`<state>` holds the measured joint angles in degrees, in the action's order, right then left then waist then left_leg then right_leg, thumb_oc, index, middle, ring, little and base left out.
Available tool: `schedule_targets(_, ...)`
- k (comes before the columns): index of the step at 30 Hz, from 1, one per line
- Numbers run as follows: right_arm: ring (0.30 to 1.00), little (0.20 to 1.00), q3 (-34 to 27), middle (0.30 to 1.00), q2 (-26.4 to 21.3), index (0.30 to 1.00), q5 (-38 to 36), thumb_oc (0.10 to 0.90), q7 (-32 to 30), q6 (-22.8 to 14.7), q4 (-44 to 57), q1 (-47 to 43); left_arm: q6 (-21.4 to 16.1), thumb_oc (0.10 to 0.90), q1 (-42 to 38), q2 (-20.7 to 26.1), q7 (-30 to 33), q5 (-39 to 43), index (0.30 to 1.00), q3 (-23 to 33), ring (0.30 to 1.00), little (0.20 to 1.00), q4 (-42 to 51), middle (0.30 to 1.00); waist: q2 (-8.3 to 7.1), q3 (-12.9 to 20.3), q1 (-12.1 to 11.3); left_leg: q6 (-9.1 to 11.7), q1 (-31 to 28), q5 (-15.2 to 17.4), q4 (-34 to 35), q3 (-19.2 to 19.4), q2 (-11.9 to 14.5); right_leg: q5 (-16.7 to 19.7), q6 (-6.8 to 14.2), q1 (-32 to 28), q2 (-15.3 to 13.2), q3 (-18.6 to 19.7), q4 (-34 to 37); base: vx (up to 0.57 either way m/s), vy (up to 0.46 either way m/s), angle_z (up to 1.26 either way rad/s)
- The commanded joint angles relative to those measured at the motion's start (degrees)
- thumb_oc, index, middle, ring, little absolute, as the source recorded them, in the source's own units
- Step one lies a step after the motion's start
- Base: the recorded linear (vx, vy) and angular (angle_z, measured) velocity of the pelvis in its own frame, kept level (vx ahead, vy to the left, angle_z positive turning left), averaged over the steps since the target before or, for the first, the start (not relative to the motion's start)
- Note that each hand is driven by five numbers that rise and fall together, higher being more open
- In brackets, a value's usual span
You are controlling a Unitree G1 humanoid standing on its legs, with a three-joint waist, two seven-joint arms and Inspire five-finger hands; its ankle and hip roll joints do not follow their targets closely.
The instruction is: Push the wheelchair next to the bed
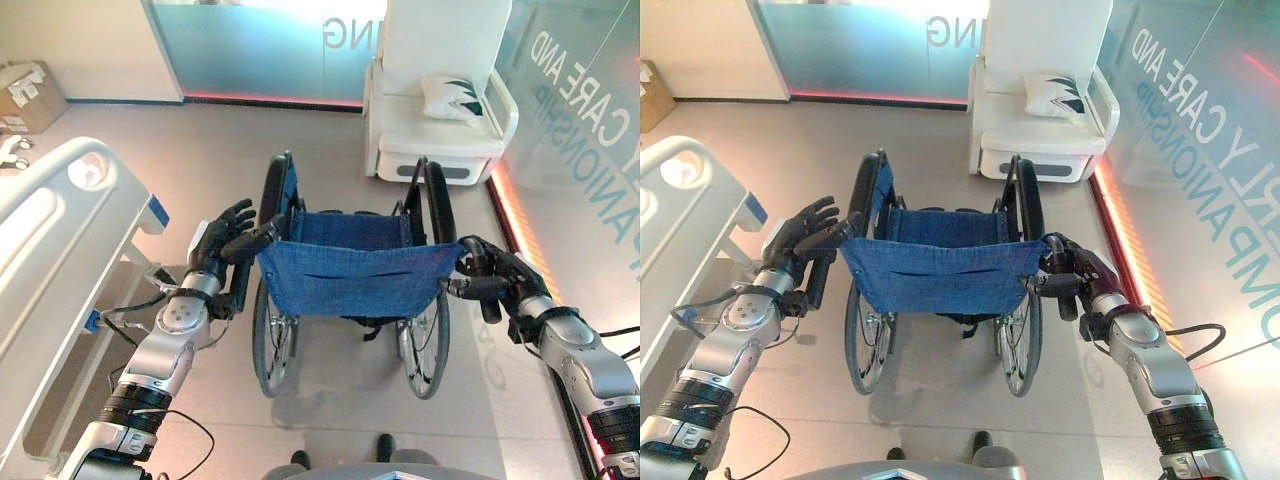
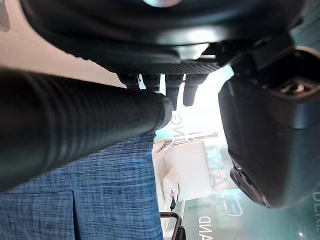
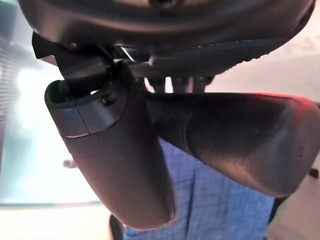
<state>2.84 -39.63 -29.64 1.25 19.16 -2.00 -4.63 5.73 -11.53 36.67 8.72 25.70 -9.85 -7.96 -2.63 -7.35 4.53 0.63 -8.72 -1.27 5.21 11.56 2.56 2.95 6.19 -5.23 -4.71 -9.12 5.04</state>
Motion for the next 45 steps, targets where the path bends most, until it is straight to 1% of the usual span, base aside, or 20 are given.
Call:
schedule_targets(1,0.9,0.9,-3.1,0.9,-6.1,0.9,1.8,0.8,-1.3,-2.1,2.3,-2.1,-8.6,0.8,-5.3,3.2,1.5,0.8,0.9,3.7,0.9,0.9,0.5,0.9,0.79,2.0,0.4,-0.3,1.5,2.6,-0.6,3.1,-2.6,-4.2,0.6,1.8,2.4,-1.0,-6.4,0.0,-0.001,-0.05)
schedule_targets(4,0.9,0.9,-4.6,0.9,-6.8,0.9,0.2,0.8,-2.3,-1.4,3.3,-2.2,-8.7,0.8,-5.1,3.3,1.8,0.9,0.9,4.0,0.9,0.9,0.4,0.9,0.79,1.9,0.6,-0.3,1.4,2.8,-0.6,3.1,-2.6,-4.3,0.6,1.8,2.5,-0.8,-6.5,0.0,0.001,-0.03)
schedule_targets(6,0.9,0.9,-5.6,0.9,-6.8,0.9,-1.7,0.8,-2.1,-1.1,3.7,-1.8,-8.6,0.8,-4.9,3.3,1.8,0.9,0.9,4.4,0.9,0.9,0.5,0.9,0.77,1.9,0.8,-0.3,1.4,2.8,-0.6,3.2,-2.5,-4.3,0.6,1.9,2.4,-0.7,-6.6,0.0,0.003,-0.02)
schedule_targets(8,0.9,0.9,-5.9,0.9,-6.7,0.9,-2.1,0.8,-2.0,-1.0,3.9,-1.5,-8.5,0.8,-4.8,3.4,1.8,1.0,0.9,4.4,0.9,0.9,0.6,0.9,0.75,1.9,0.8,-0.3,1.5,2.8,-0.7,3.3,-2.5,-4.4,0.6,2.0,2.4,-0.7,-6.6,0.0,0.0,0.0)
schedule_targets(11,0.9,0.9,-7.1,0.9,-6.1,0.9,-3.5,0.8,-1.8,0.1,4.2,0.7,-9.0,0.8,-4.1,3.2,1.4,1.2,0.9,5.2,0.9,0.9,0.4,0.9,0.76,2.0,1.2,-0.5,1.5,2.8,-0.7,3.5,-2.5,-4.4,0.6,2.3,2.5,-0.4,-6.9,0.0,0.0,0.0)
schedule_targets(15,0.9,0.9,-7.9,0.9,-4.8,0.9,-5.9,0.8,-4.0,-0.4,3.2,2.0,-9.4,0.8,-3.8,2.9,1.5,1.3,0.9,5.3,0.9,0.9,0.1,0.9,0.77,2.1,1.5,-0.6,1.5,2.9,-0.7,3.7,-2.5,-4.4,0.6,2.4,2.6,-0.2,-6.9,0.0,0.0,0.0)
schedule_targets(18,0.9,0.9,-8.9,0.9,-2.5,0.9,-10.0,0.8,-6.8,-1.9,2.8,3.2,-9.6,0.8,-3.4,2.5,1.8,1.1,0.9,5.2,0.9,0.9,0.2,0.9,0.81,2.0,1.9,-0.8,1.4,3.0,-0.8,4.0,-2.5,-4.4,0.6,2.5,2.6,0.1,-7.0,0.0,0.025,0.0)
schedule_targets(19,0.9,0.9,-9.3,0.9,-0.9,0.9,-13.0,0.8,-8.0,-2.9,2.9,3.5,-9.6,0.8,-3.5,2.2,2.1,1.2,0.9,5.1,0.9,0.9,0.2,0.9,0.91,1.8,2.1,-0.9,1.4,3.0,-0.8,4.2,-2.5,-4.3,0.7,2.7,2.7,0.3,-7.1,-0.01,0.034,-0.02)
schedule_targets(20,0.9,0.9,-9.3,0.9,-0.9,0.9,-13.0,0.8,-8.1,-2.9,2.9,3.6,-9.5,0.8,-3.5,2.3,2.2,1.2,0.9,5.0,0.9,0.9,0.2,0.9,0.89,1.8,2.1,-0.9,1.4,3.0,-0.8,4.2,-2.5,-4.4,0.7,2.7,2.7,0.4,-7.1,-0.01,0.041,-0.04)
schedule_targets(22,0.9,0.9,-9.6,0.9,1.1,0.9,-16.6,0.8,-10.0,-4.4,3.3,3.8,-9.4,0.8,-3.7,1.7,2.8,1.1,0.9,4.7,0.9,0.9,0.4,0.9,1.02,1.7,2.4,-1.0,1.5,3.1,-0.8,4.4,-2.6,-4.3,0.7,2.9,2.7,0.7,-7.2,-0.01,0.041,-0.06)
schedule_targets(23,0.9,0.9,-9.9,0.9,2.8,0.9,-19.1,0.8,-11.4,-5.9,3.4,4.1,-9.6,0.8,-3.6,1.3,2.7,0.9,0.9,4.8,0.9,0.9,0.0,0.9,1.11,1.8,2.5,-1.1,1.5,3.1,-0.9,4.6,-2.7,-4.3,0.8,3.0,2.7,0.9,-7.2,-0.01,0.041,-0.06)
schedule_targets(26,0.9,0.9,-10.4,0.9,4.7,0.9,-21.7,0.8,-12.5,-7.3,3.8,4.4,-9.7,0.8,-3.7,0.9,3.1,0.8,0.9,4.5,0.9,0.9,-0.2,0.9,1.24,1.8,2.8,-1.2,1.5,3.2,-0.9,4.8,-2.7,-4.2,0.9,3.2,2.6,1.1,-7.2,-0.01,0.042,-0.06)
schedule_targets(29,0.9,0.9,-10.9,0.9,5.7,0.9,-21.0,0.8,-12.7,-7.9,4.4,4.8,-9.7,0.8,-3.6,0.8,3.3,1.0,0.9,4.5,0.9,0.9,-0.2,0.9,1.35,1.9,3.0,-1.3,1.5,3.3,-0.8,5.0,-2.9,-4.0,1.0,3.5,2.6,1.5,-7.2,0.0,0.04,-0.09)
schedule_targets(34,0.9,0.9,-10.8,0.9,5.1,0.9,-19.7,0.8,-10.9,-6.6,4.9,4.9,-9.3,0.8,-3.8,0.8,3.6,1.5,0.9,4.5,0.9,0.9,-0.1,0.9,1.21,2.1,3.0,-1.5,1.6,3.4,-0.9,5.3,-3.0,-3.8,1.2,3.8,2.4,1.7,-7.2,0.0,0.019,-0.04)
schedule_targets(36,0.9,0.9,-10.2,0.9,4.4,0.9,-18.6,0.8,-9.6,-6.4,5.4,5.0,-8.8,0.8,-4.0,0.9,3.6,1.5,0.9,4.3,0.9,0.9,0.2,0.9,1.06,2.1,3.0,-1.6,1.7,3.4,-1.0,5.3,-3.1,-3.7,1.3,4.1,2.4,1.7,-7.3,0.0,0.0,0.0)
schedule_targets(42,0.9,0.9,-8.8,0.9,2.4,0.9,-16.0,0.8,-6.2,-5.3,6.7,5.3,-9.2,0.8,-3.7,1.2,3.6,2.0,0.9,4.1,0.9,0.9,0.3,0.9,0.76,1.9,2.8,-1.7,2.0,3.3,-1.0,5.3,-3.2,-3.6,1.3,4.4,2.3,1.7,-7.5,0.0,0.0,0.0)
schedule_targets(45,0.9,0.9,-8.2,0.9,0.7,0.9,-13.3,0.8,-3.8,-4.7,7.5,5.2,-9.4,0.8,-3.4,1.3,3.7,2.0,0.9,4.1,0.9,0.9,0.4,0.9,0.64,1.9,2.7,-1.7,2.0,3.3,-1.0,5.2,-3.2,-3.6,1.4,4.5,2.4,1.8,-7.6,0.0,0.0,0.0)
